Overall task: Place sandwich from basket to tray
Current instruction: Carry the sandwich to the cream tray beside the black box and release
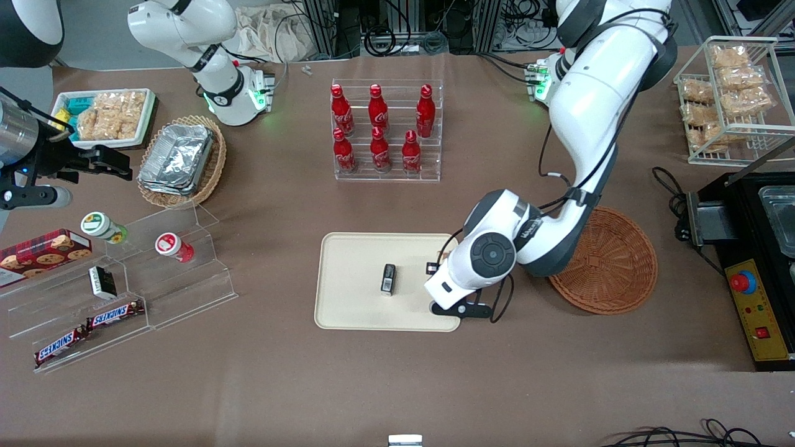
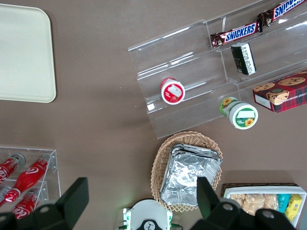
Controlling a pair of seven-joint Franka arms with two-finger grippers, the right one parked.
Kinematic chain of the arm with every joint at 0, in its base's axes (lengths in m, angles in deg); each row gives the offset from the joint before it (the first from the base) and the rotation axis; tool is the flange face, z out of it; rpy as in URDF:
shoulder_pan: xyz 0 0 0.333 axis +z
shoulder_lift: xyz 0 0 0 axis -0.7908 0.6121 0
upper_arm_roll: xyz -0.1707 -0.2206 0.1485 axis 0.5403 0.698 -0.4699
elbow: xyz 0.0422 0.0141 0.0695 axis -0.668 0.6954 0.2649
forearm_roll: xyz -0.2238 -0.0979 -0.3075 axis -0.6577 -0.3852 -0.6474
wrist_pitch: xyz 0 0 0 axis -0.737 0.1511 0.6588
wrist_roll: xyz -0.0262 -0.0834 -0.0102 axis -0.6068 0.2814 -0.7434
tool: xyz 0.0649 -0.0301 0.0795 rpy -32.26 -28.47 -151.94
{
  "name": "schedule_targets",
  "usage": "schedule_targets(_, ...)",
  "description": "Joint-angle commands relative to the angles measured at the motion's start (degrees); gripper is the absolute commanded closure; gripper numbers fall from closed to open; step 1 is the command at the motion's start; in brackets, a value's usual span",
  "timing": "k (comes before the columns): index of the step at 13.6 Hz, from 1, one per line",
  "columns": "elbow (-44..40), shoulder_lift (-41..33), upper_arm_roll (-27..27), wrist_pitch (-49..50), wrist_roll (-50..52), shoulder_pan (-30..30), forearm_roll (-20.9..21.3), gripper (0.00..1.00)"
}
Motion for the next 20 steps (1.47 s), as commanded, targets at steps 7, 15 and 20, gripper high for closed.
schedule_targets(7,-3.1,5.5,-2.8,-2.4,1.6,-3.8,1.8,0.01)
schedule_targets(15,-3.2,-4.9,-7.3,2.7,4.8,-3.0,1.8,0.00)
schedule_targets(20,-0.5,-16.5,-14.1,15.2,1.6,-2.7,-1.7,0.00)
